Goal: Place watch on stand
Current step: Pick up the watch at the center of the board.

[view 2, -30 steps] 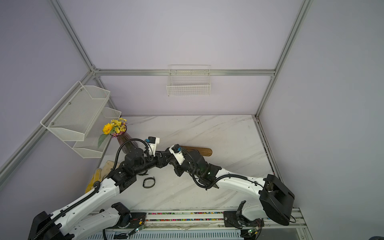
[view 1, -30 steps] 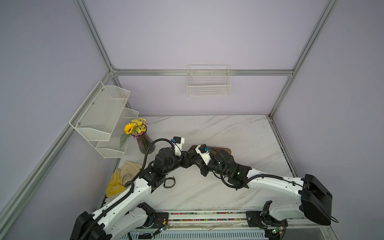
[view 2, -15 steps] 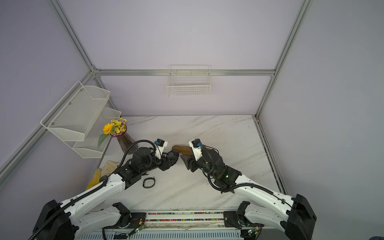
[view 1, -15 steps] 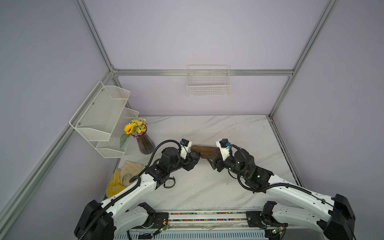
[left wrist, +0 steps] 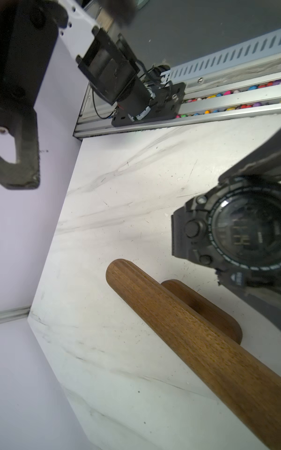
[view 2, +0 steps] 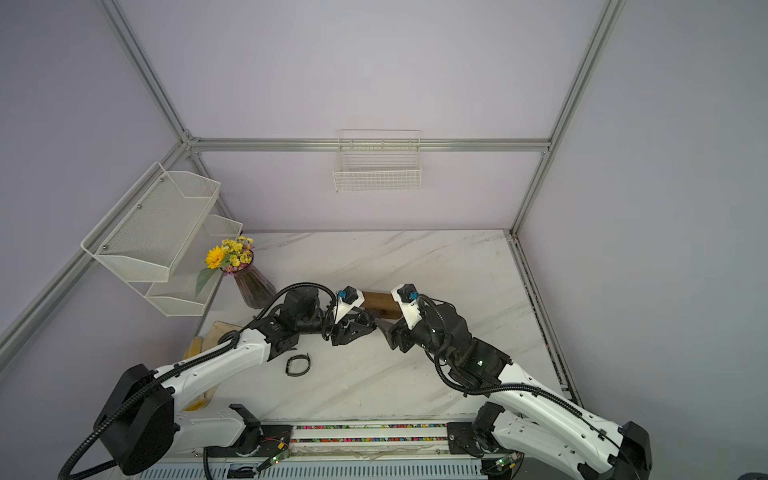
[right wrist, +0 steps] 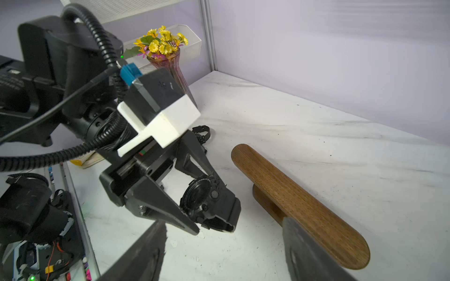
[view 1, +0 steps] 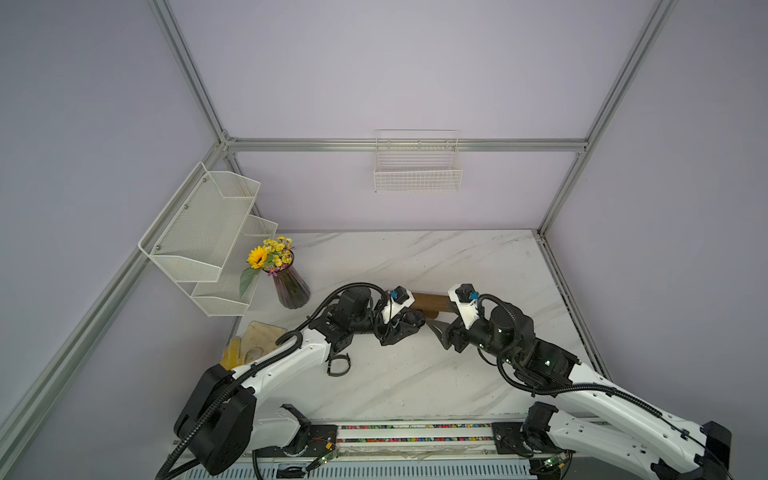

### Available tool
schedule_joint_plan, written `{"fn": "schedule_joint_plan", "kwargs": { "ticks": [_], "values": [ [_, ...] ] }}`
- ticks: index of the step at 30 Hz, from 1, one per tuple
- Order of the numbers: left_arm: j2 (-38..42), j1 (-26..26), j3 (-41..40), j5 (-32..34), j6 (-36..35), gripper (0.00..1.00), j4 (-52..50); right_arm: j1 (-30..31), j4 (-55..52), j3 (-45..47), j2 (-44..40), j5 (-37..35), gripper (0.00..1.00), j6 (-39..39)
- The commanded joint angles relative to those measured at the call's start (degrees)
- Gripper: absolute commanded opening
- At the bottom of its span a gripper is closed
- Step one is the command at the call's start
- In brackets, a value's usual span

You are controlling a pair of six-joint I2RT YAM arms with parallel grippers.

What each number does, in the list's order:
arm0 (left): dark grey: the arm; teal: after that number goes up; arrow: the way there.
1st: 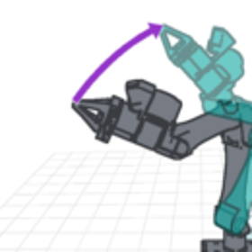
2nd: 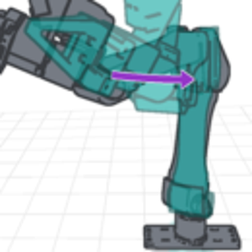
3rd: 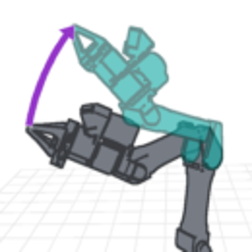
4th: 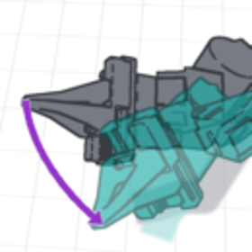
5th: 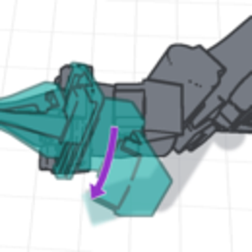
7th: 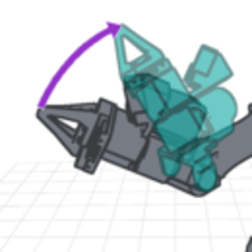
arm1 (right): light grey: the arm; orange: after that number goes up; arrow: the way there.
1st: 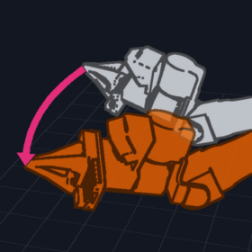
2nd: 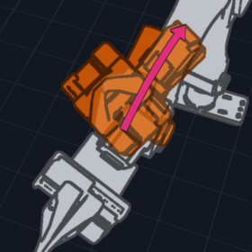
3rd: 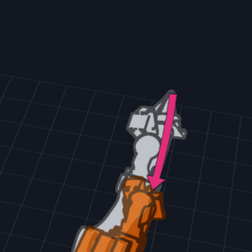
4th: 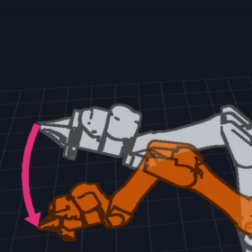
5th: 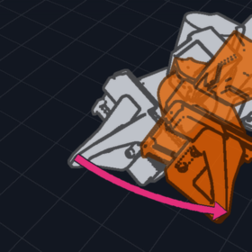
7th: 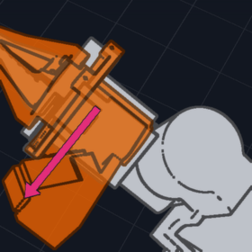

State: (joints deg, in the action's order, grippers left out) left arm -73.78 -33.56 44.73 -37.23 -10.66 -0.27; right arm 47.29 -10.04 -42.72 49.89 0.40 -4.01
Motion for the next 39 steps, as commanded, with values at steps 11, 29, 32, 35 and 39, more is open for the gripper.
{"fn": "schedule_joint_plan", "kwargs": {
  "ticks": [11, 29, 32, 35, 39],
  "values": [
    [5.9, 7.8, 5.5, -22.8, -20.0, 0.44, -16.5, -0.1, -4.4, -4.1, 7.8, 14.6, 0.61, 8.5],
    [5.5, 7.5, 8.3, -30.0, -25.4, 0.45, -24.2, 0.4, -5.6, -7.4, 12.9, 23.0, 0.56, 15.5],
    [5.1, 7.2, 8.6, -29.7, -25.4, 0.45, -24.3, 0.9, -4.8, -7.4, 12.7, 23.7, 0.51, 15.6],
    [4.7, 7.0, 9.0, -29.6, -25.2, 0.45, -24.8, 1.3, -4.9, -7.4, 12.7, 23.8, 0.45, 15.9],
    [3.7, 6.5, 9.7, -29.2, -25.5, 0.45, -26.0, 2.4, -5.0, -7.4, 13.3, 23.8, 0.37, 16.2]
  ]
}}
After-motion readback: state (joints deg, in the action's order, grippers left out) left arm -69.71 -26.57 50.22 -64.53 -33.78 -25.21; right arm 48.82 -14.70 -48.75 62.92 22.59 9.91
